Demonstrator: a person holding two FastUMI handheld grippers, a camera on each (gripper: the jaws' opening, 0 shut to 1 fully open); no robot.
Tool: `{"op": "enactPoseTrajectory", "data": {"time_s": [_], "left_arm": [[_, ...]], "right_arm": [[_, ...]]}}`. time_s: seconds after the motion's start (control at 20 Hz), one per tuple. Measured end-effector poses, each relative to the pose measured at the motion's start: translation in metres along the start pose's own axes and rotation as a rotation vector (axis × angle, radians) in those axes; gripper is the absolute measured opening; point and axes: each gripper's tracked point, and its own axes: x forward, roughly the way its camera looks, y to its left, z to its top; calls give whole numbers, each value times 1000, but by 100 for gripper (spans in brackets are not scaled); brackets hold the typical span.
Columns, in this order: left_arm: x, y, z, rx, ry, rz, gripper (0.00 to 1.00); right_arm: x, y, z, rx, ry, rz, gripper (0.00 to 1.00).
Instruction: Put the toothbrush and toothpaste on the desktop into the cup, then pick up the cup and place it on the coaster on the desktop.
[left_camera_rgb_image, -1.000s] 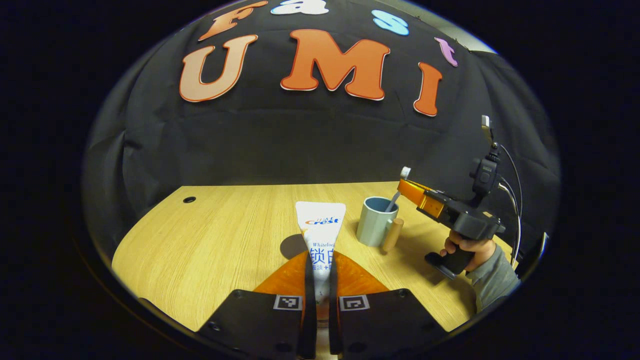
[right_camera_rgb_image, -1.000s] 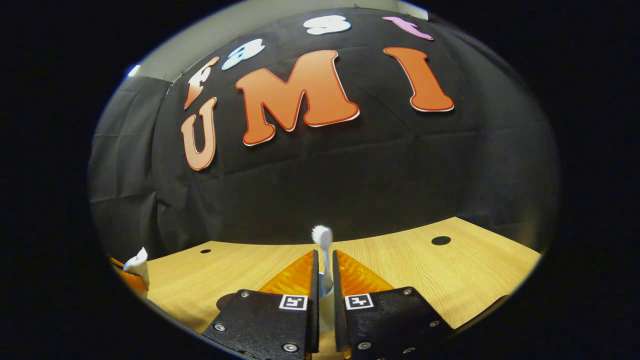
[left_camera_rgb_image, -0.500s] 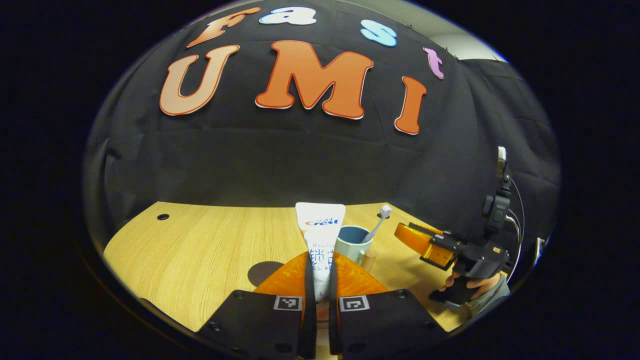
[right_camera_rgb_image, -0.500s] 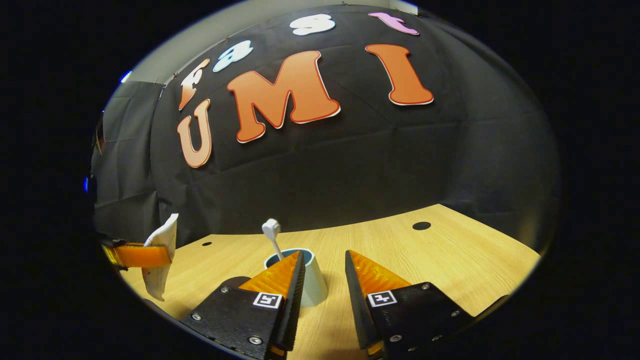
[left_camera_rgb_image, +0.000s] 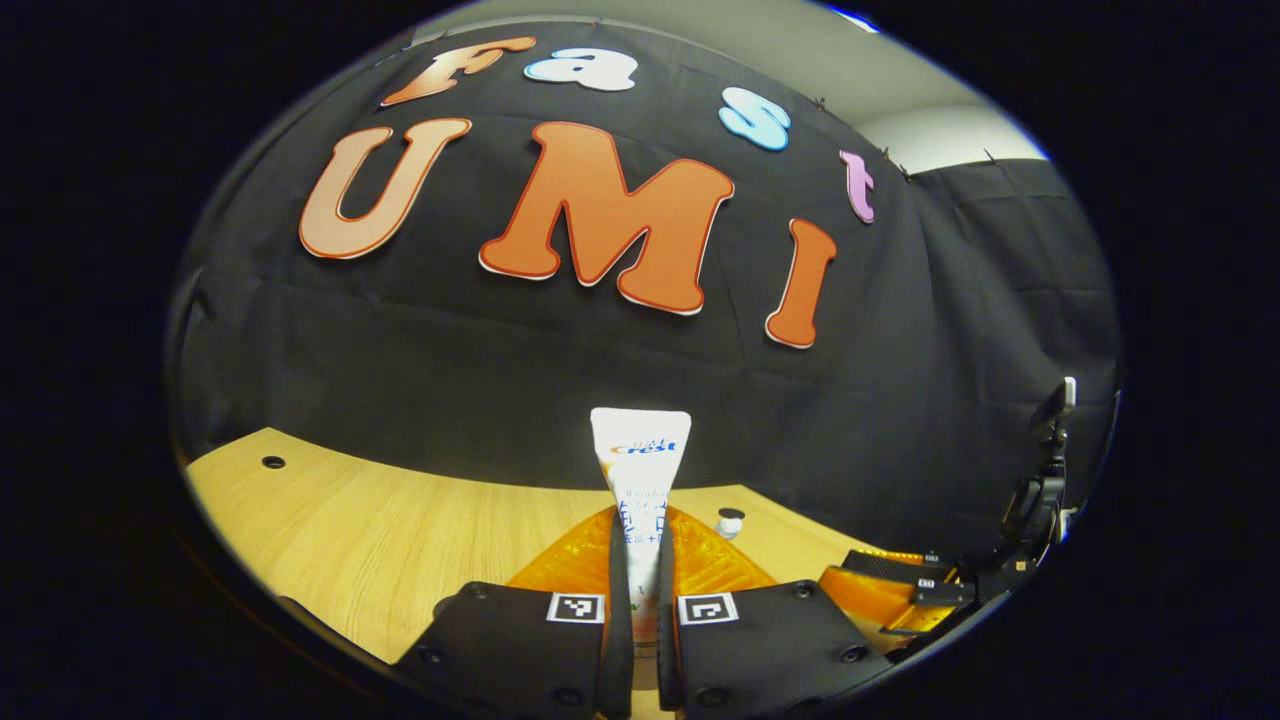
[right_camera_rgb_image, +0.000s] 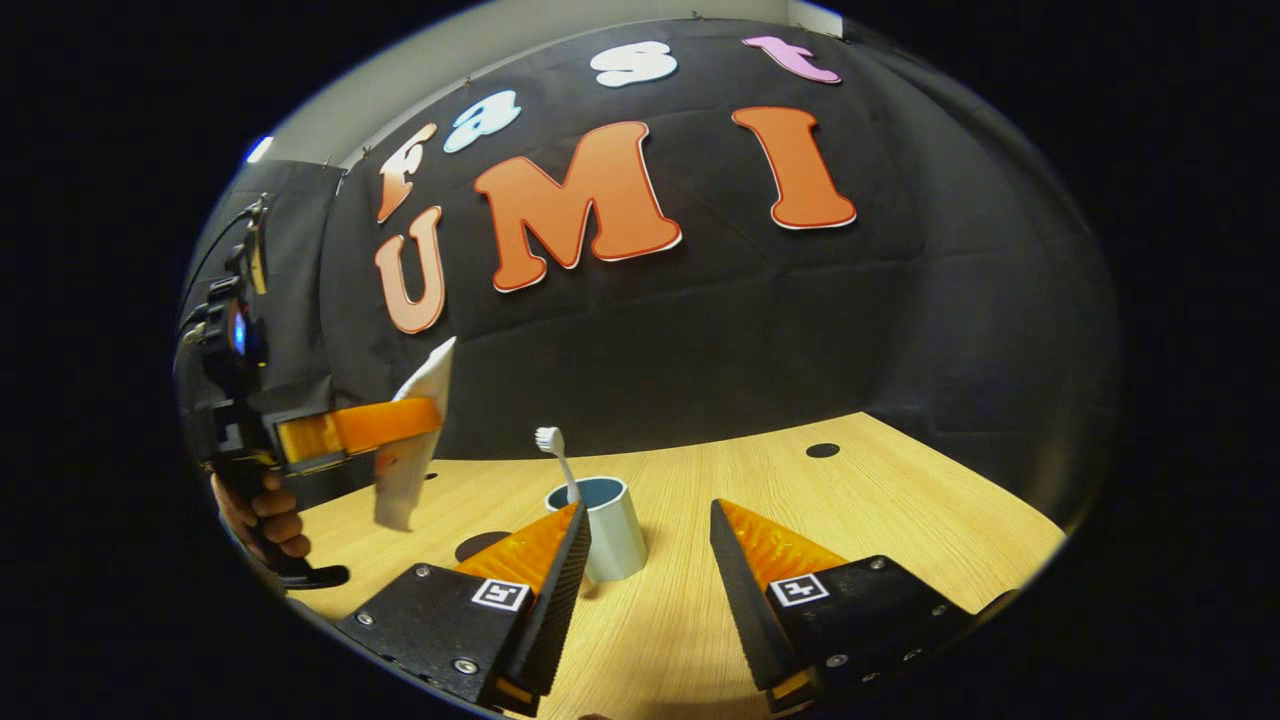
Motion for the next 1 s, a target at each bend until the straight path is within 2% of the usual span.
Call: {"op": "enactPoseTrajectory", "data": {"time_s": [0.05,0.45,0.85,1.0], "left_arm": [[7,0,-1,-14,-11,0,13],[50,-6,6,-122,-108,-44,13],[87,-10,-14,-139,-100,-85,13],[102,-9,-27,-123,-80,-73,13]], "right_arm": [[-5,4,1,7,-9,11,75],[-29,12,-6,-34,4,30,80],[-44,5,-14,-60,21,20,83],[-46,4,-15,-63,31,19,84]]}}
